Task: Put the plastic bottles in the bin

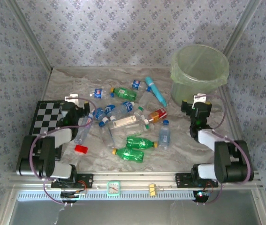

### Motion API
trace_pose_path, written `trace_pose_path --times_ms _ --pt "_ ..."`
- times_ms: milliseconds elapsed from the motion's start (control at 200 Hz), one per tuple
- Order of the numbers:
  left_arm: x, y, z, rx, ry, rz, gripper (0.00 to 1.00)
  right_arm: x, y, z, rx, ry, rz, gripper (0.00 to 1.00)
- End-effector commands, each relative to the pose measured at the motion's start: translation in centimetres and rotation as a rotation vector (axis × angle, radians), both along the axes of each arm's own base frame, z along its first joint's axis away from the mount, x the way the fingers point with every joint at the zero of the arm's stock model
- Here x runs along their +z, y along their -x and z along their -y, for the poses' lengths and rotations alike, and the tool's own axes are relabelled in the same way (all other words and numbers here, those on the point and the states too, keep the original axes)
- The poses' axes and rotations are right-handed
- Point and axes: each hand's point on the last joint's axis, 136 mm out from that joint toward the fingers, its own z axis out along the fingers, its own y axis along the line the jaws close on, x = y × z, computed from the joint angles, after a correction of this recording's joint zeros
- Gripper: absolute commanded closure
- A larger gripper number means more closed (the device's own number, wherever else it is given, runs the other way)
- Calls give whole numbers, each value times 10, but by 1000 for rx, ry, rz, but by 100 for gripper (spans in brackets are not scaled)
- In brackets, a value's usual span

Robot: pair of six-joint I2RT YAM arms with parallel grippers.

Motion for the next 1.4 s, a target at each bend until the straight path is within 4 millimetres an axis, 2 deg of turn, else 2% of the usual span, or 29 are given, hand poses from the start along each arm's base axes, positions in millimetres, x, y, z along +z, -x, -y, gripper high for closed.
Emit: trace_pose_path --times_ms 0,145,200,270,350,440,600,750,820,875,990,1084,1219,1394 --pt "36 4 -8 82 58 64 0 21 13 8 -88 -75 -31 0" --pt "59 12 4 104 331 95 0 34 35 -6 -114 -288 -103 0" --pt "59 17 12 103 461 92 0 29 45 -17 -118 -387 -137 0" --pt "59 20 27 72 628 91 0 18 55 -40 -66 -498 -186 0" --pt "55 25 45 52 735 75 0 6 71 -59 -64 -569 -252 0" --pt "53 33 70 18 757 52 0 -7 87 -76 -69 -595 -325 0" --pt "52 41 114 -69 718 -3 0 -27 115 -118 -14 -619 -489 0" --pt "43 43 151 -148 708 -76 0 -48 139 -150 25 -570 -659 1" --pt "38 43 167 -183 705 -107 0 -55 143 -160 40 -510 -709 1" --pt "34 44 178 -208 704 -128 0 -62 149 -159 19 -432 -755 1" --pt "26 42 193 -238 717 -171 0 -70 147 -164 8 -302 -787 2" --pt "21 40 201 -253 716 -198 0 -77 142 -173 14 -235 -810 9" --pt "21 40 202 -253 708 -201 0 -88 138 -179 9 -163 -823 16" --pt "23 41 195 -232 678 -191 0 -109 140 -176 -26 -129 -865 24"
